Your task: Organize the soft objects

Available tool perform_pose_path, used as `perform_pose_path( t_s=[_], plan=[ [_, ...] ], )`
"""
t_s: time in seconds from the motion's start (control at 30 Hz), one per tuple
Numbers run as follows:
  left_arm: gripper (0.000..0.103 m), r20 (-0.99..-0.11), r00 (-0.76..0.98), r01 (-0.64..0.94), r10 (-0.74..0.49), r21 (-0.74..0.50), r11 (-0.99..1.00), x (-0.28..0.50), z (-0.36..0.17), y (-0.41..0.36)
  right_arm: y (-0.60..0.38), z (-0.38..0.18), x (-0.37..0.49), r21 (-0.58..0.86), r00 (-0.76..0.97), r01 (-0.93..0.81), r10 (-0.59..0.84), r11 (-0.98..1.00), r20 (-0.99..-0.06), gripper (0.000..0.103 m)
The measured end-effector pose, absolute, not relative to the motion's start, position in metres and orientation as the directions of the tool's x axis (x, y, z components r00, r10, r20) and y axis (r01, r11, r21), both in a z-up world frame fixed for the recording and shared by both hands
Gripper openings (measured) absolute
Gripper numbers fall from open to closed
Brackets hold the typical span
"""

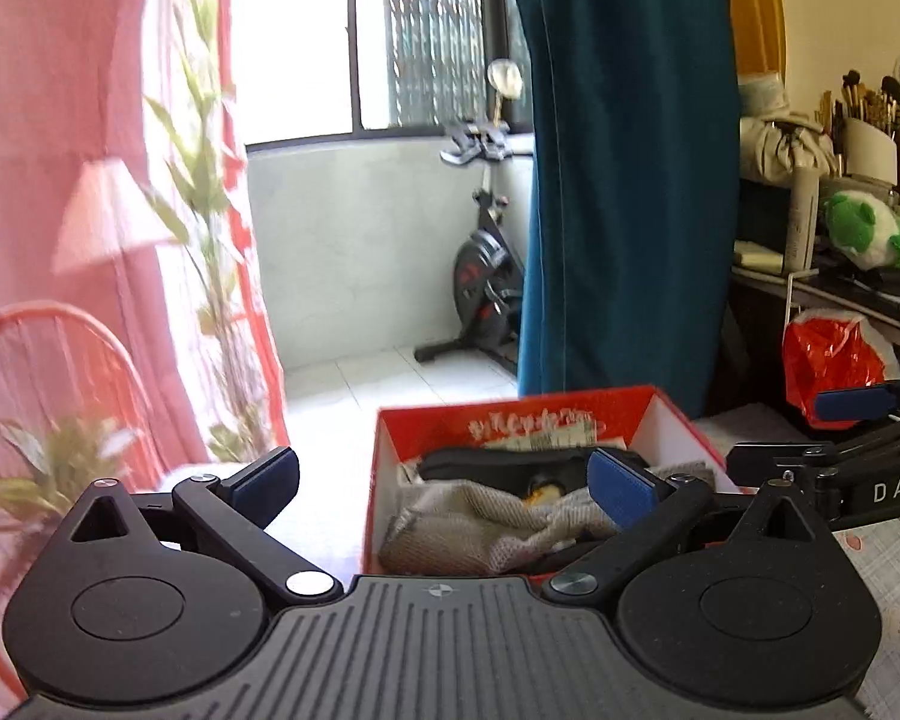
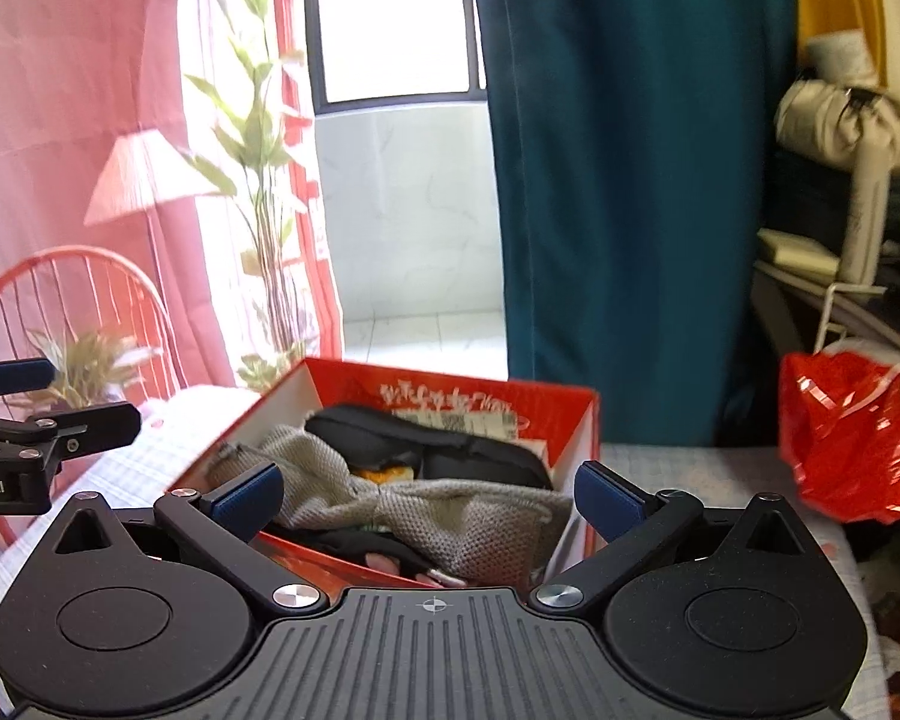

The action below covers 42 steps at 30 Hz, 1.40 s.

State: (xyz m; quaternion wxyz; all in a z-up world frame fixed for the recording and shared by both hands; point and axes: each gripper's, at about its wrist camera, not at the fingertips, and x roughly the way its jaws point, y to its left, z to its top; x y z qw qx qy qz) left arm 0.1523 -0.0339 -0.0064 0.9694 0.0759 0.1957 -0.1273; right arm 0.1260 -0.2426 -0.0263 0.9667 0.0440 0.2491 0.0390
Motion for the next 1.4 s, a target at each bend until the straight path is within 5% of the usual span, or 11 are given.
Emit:
perform_pose_path(
  t_s=[0.4,0.67,1.4],
  plan=[
    [0.103,-0.341,0.929,0.209,-0.143,0.166,0.964,0.066,0.051,-0.035,-0.246,0.044,0.04,0.086,0.926,-0.023,0.053,0.996,-0.373,0.103],
    [0.103,-0.345,0.929,0.179,-0.131,0.111,0.978,0.033,0.052,-0.029,-0.256,0.042,-0.005,0.224,0.938,-0.002,0.08,0.975,-0.338,0.103],
    [0.103,-0.346,0.932,0.139,-0.109,0.065,0.988,0.024,0.051,-0.017,-0.231,0.049,-0.024,0.059,0.939,0.048,-0.025,0.997,-0.342,0.103]
  ],
)
